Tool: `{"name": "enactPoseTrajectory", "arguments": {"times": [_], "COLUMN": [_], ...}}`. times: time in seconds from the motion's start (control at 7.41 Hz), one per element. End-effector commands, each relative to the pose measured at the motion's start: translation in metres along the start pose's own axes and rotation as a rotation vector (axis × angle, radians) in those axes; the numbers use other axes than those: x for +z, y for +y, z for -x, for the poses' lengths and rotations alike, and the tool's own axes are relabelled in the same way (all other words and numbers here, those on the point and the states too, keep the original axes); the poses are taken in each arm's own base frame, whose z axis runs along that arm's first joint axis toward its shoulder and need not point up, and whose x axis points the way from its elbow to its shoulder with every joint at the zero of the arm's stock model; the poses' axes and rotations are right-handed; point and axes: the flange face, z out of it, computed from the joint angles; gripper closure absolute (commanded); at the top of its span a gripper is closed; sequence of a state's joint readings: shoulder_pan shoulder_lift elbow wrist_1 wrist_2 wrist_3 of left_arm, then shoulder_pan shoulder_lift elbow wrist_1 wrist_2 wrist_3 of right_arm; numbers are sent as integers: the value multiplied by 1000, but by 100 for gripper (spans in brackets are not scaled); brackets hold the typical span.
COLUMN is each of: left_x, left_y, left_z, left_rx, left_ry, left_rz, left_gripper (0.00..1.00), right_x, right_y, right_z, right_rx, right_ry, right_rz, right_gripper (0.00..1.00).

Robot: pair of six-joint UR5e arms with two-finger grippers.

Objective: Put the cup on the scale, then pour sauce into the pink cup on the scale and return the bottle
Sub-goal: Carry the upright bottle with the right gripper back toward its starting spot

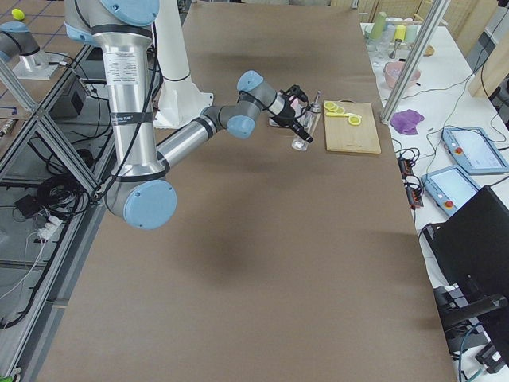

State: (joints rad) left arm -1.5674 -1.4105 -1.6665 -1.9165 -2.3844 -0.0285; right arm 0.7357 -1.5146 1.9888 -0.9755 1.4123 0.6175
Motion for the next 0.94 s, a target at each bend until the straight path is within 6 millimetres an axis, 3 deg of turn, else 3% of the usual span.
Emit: {"name": "enactPoseTrajectory", "arguments": {"times": [0.0, 0.27, 0.81], "left_x": [3, 5, 2], "left_y": [6, 8, -1], "left_z": [2, 4, -6], "left_rx": [-10, -16, -9], "left_ry": [5, 13, 52], "left_rz": [14, 18, 9], "left_gripper": [2, 2, 2], "right_x": [48, 67, 74], "right_y": [64, 108, 164], "right_z": [-40, -77, -120], "right_rx": [26, 43, 172], "right_ry": [-40, -39, -34], "right_rz": [-63, -84, -80], "right_gripper": [100, 100, 100]}}
